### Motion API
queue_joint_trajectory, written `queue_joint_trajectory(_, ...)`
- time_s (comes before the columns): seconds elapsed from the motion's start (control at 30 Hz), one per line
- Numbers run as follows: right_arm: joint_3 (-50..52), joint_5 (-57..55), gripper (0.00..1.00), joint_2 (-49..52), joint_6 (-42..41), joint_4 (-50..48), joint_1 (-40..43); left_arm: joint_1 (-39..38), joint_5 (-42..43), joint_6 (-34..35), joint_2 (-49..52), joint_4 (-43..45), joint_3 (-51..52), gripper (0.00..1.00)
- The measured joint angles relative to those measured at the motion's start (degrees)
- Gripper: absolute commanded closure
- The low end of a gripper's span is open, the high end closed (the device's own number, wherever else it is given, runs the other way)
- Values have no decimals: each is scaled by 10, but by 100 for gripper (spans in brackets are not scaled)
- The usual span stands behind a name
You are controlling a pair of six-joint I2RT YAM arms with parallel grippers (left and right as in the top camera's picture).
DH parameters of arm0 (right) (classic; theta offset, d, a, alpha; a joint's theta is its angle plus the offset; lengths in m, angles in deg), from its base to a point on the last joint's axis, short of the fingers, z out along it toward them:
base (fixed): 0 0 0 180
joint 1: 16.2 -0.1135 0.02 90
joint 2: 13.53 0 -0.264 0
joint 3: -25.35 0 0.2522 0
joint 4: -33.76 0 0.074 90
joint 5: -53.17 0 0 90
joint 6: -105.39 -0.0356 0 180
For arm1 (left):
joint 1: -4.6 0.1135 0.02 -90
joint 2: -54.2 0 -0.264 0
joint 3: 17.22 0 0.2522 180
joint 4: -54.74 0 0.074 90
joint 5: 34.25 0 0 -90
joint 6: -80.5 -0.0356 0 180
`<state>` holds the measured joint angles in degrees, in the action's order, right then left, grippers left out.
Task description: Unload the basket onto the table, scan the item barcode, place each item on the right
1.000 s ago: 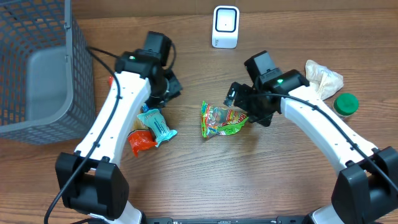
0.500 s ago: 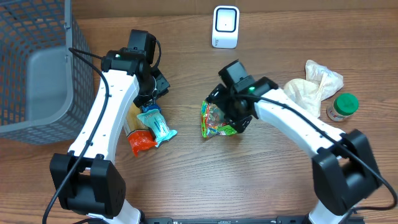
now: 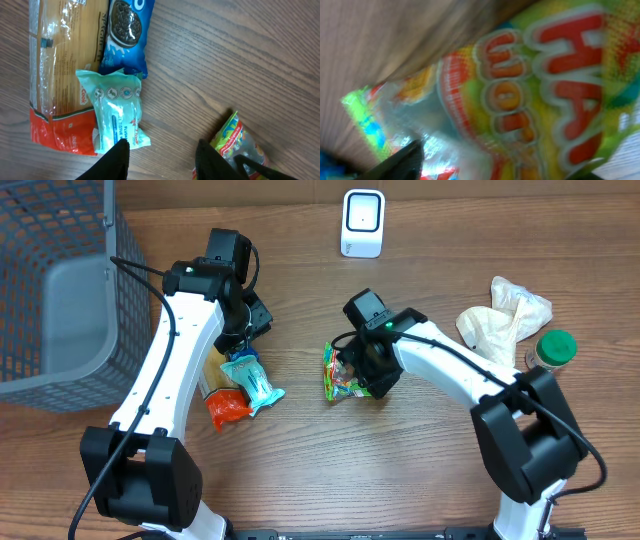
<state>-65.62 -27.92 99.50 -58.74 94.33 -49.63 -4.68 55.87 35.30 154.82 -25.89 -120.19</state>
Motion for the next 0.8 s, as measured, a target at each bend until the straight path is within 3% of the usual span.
queue_joint_trajectory(0.37,0,-37,96,4,135,23,0,0,-4,0,0,-4,0,63)
queue_joint_trajectory(0.6,-7,-62,96,4,224,63,0,0,-4,0,0,-4,0,63)
queue_joint_trajectory(0.8,-28,-179,96,-1,286,157,-1,0,-4,0,0,-4,0,65)
